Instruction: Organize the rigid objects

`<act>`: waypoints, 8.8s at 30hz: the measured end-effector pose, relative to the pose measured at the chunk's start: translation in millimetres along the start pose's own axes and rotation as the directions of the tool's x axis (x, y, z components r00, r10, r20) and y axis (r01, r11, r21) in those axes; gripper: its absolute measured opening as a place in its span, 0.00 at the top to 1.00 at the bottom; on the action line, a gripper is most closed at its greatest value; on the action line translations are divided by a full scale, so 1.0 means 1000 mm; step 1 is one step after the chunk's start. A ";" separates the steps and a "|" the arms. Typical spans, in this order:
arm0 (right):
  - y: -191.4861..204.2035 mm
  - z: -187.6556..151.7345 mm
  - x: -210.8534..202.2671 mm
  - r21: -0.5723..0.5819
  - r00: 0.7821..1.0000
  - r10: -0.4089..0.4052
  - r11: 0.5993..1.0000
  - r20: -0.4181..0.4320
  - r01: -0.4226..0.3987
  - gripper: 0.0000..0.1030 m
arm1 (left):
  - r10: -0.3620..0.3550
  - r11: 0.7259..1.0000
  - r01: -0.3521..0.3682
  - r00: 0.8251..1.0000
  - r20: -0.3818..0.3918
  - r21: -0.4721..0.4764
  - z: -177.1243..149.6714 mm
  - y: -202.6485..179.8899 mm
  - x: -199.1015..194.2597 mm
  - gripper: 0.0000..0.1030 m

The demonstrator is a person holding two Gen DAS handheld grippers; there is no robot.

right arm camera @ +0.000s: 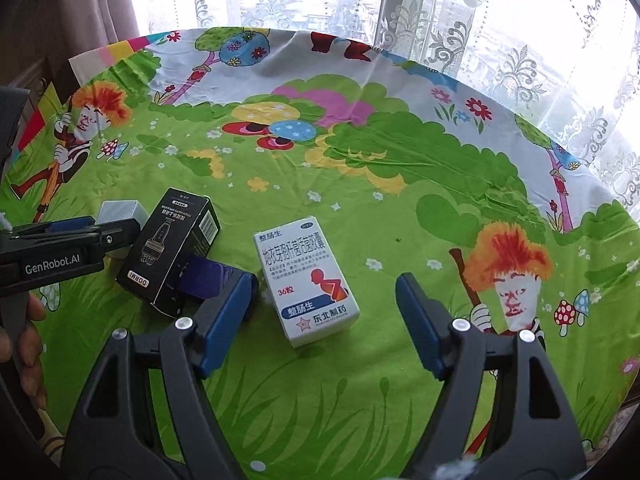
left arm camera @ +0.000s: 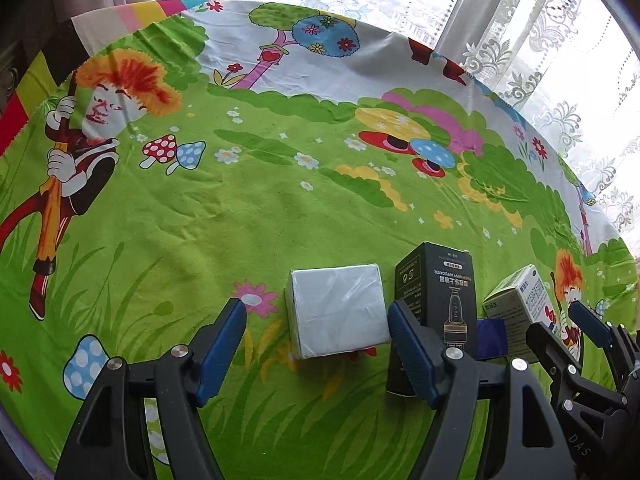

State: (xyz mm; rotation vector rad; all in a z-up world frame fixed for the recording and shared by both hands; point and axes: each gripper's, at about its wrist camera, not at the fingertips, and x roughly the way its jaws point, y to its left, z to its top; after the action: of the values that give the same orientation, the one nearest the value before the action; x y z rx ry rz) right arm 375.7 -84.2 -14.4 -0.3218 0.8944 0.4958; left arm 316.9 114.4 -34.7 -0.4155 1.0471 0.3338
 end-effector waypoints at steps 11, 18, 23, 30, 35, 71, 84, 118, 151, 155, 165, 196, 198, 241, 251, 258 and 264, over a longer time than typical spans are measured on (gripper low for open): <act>-0.003 -0.003 0.020 0.045 0.998 0.054 0.998 -0.038 -0.052 0.57 | -0.001 0.998 0.000 1.000 0.017 0.058 -0.003 -0.005 0.003 0.54; -0.004 -0.006 0.009 0.090 0.999 0.039 0.995 -0.025 -0.037 0.57 | 0.004 0.997 -0.008 0.999 0.055 0.075 -0.007 -0.002 -0.014 0.54; 0.000 -0.008 -0.011 0.117 1.000 0.029 0.993 -0.008 -0.027 0.57 | -0.005 0.998 0.000 0.997 0.076 0.069 -0.011 0.004 -0.030 0.54; 0.019 -0.012 -0.041 0.125 1.000 0.018 0.992 0.006 -0.019 0.57 | -0.027 0.998 0.022 0.996 0.090 0.055 -0.023 0.014 -0.052 0.54; 0.035 -0.015 -0.063 0.113 1.000 0.018 0.993 0.024 -0.020 0.57 | -0.036 0.999 0.032 0.994 0.100 0.041 -0.032 0.026 -0.069 0.54; 0.223 -0.062 -0.166 -0.114 0.966 0.258 0.961 0.035 -0.252 0.57 | 0.049 0.995 -0.032 0.983 0.176 -0.098 -0.127 0.189 -0.178 0.54; 0.313 -0.086 -0.188 -0.249 0.935 0.354 0.904 -0.022 -0.348 0.57 | 0.164 0.960 -0.114 0.969 0.183 -0.254 -0.177 0.312 -0.219 0.54; 0.406 -0.126 -0.205 -0.429 0.898 0.422 0.793 -0.125 -0.432 0.27 | 0.252 0.937 -0.203 0.956 0.150 -0.283 -0.195 0.335 -0.226 0.35; 0.223 -0.055 -0.165 -0.148 0.966 0.244 0.962 0.088 -0.230 0.23 | 0.179 0.984 -0.179 0.969 0.172 -0.014 -0.127 0.179 -0.202 0.35; 0.179 -0.048 -0.152 -0.070 0.976 0.193 0.980 0.105 -0.186 0.21 | 0.150 0.987 -0.158 0.975 0.167 0.035 -0.114 0.147 -0.190 0.35; 0.074 -0.043 -0.114 0.129 0.993 0.062 0.989 0.100 -0.074 0.21 | 0.040 0.983 -0.066 0.988 0.148 0.173 -0.078 0.055 -0.158 0.35; -0.009 -0.068 -0.048 0.368 0.993 -0.091 0.928 0.080 0.055 0.21 | -0.106 0.973 0.108 0.994 -0.022 0.206 -0.018 -0.049 -0.006 0.61; -0.003 -0.064 -0.049 0.348 0.992 -0.083 0.937 0.093 0.046 0.21 | -0.097 0.977 0.095 0.995 0.003 0.189 -0.017 -0.041 -0.007 0.61; 0.073 -0.022 -0.020 0.204 1.000 0.010 0.979 -0.004 -0.009 0.47 | 0.002 0.994 -0.019 0.985 0.170 0.104 -0.043 0.031 -0.059 0.61; 0.093 -0.035 -0.071 0.179 0.999 0.029 0.983 0.038 -0.036 0.47 | 0.005 0.996 -0.022 0.981 0.193 0.088 -0.071 0.051 -0.101 0.61; 0.127 -0.042 -0.108 0.121 0.995 0.071 0.989 0.070 -0.079 0.47 | 0.010 0.998 -0.025 0.977 0.214 0.066 -0.090 0.073 -0.130 0.61; 0.162 -0.048 -0.138 0.064 0.988 0.125 0.989 0.089 -0.131 0.47 | 0.018 0.999 -0.027 0.973 0.231 0.037 -0.112 0.101 -0.160 0.61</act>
State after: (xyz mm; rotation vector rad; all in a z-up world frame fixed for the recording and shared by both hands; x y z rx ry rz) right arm 184.2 -8.4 58.6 -0.1792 0.8506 0.5916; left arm 111.6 137.6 40.3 -0.3206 0.8298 0.3717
